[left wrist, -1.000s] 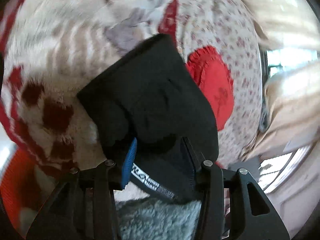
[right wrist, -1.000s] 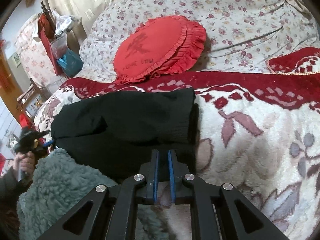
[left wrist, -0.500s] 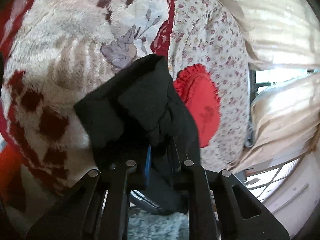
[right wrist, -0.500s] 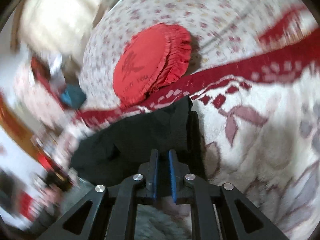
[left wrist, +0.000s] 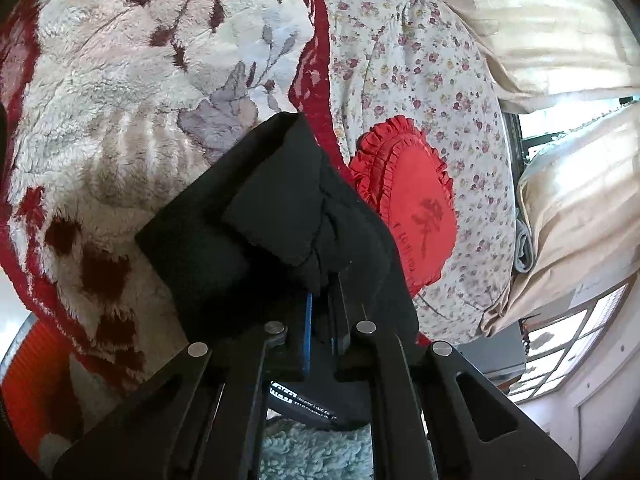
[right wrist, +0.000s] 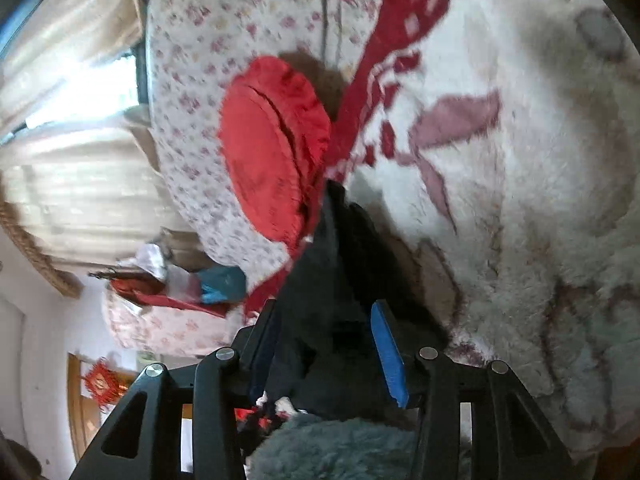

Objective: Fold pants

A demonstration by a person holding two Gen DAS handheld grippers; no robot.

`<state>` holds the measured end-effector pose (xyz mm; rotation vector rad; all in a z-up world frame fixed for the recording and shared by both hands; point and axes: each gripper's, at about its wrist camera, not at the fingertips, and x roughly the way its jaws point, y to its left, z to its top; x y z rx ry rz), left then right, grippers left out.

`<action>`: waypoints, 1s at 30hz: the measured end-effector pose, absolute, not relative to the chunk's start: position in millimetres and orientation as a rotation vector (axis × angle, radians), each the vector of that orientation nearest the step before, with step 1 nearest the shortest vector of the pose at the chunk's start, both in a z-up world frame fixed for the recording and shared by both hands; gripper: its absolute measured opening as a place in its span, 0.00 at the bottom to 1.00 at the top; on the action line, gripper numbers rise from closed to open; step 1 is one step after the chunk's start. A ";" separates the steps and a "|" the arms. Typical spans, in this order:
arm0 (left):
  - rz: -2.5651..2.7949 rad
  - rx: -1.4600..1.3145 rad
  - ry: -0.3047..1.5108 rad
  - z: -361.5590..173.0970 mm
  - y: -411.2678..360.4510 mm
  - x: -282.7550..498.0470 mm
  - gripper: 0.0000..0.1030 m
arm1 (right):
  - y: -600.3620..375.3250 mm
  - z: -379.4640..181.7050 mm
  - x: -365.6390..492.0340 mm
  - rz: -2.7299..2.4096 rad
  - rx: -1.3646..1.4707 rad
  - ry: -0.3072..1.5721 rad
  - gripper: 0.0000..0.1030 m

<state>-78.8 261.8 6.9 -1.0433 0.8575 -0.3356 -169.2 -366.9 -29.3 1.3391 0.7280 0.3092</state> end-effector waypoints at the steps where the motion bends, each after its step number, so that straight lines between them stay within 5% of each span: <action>1: -0.337 -1.046 0.862 6.8 263.6 -79.7 0.04 | -364.4 -32.7 -165.4 0.305 1.339 0.737 0.44; 3: -0.341 -1.044 0.860 10.0 264.3 -79.7 0.04 | -362.6 -38.8 -160.8 0.307 1.329 0.743 0.31; 4: -0.343 -1.041 0.855 14.8 265.7 -79.7 0.04 | -359.6 -35.0 -155.7 0.314 1.279 0.754 0.07; 5: -0.347 -1.047 0.846 19.7 268.3 -80.6 0.04 | -356.9 -30.0 -151.9 0.312 1.224 0.770 0.05; 11: -0.346 -1.041 0.815 36.0 290.4 -95.2 0.03 | -351.7 23.1 -170.7 0.358 1.016 0.720 0.05; 17: -0.260 -1.063 0.979 -28.5 292.5 -95.6 0.03 | -359.5 -33.5 -178.9 0.268 1.075 0.867 0.05; 30: -0.239 -1.058 0.901 -21.6 300.0 -116.9 0.02 | -358.8 -31.4 -181.6 0.224 1.030 0.828 0.05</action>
